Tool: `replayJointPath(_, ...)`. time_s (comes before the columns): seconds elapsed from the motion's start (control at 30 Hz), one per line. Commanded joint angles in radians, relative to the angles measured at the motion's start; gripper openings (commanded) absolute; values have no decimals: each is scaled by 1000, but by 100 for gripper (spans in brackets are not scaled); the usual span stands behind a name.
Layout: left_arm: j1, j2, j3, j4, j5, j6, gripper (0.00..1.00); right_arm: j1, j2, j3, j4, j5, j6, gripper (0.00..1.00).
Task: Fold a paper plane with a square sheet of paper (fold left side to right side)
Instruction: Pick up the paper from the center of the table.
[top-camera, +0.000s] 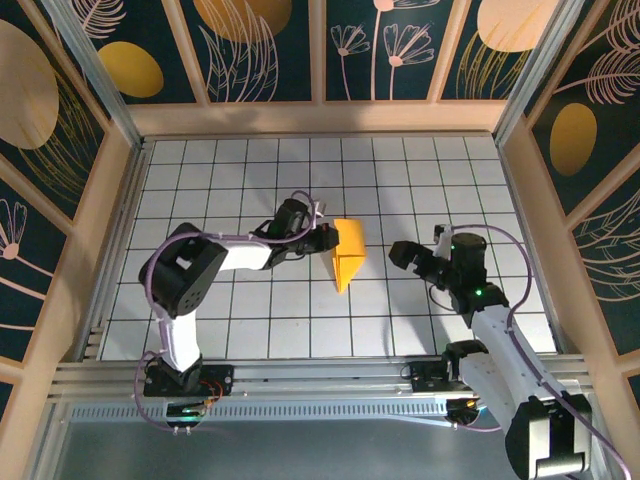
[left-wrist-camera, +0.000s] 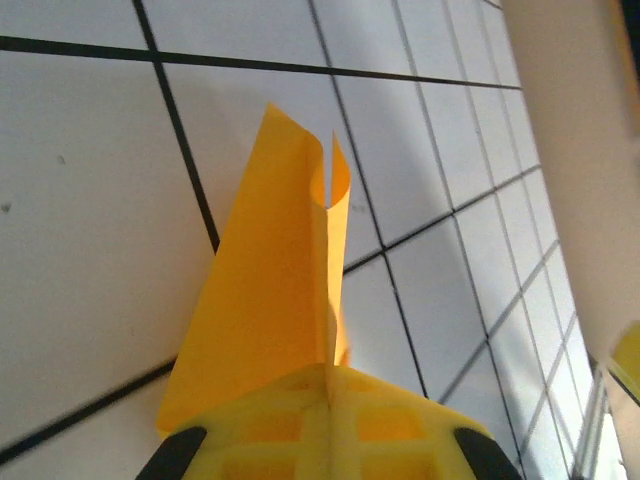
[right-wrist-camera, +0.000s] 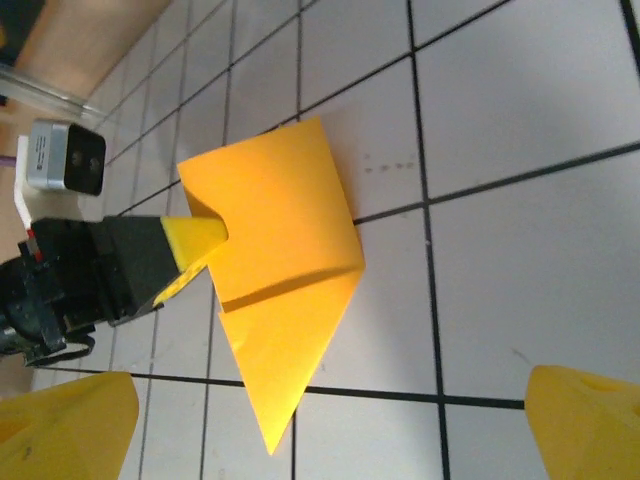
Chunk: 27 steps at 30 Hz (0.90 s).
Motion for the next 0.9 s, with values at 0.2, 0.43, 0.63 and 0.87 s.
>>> replayJointPath(0.2, 31, -150, -194, 180, 199, 113, 0, 17, 110, -72, 288, -234, -14, 99)
replayJointPath(0.43, 34, -217, -285, 237, 273, 150, 0, 113, 283, -96, 467, -295, -55, 99)
replayJointPath(0.63, 33, -215, -321, 290, 307, 147, 0, 176, 460, -69, 575, -330, -119, 97)
replayJointPath(0.87, 34, -193, -341, 345, 313, 120, 0, 221, 650, -38, 780, -364, -104, 94)
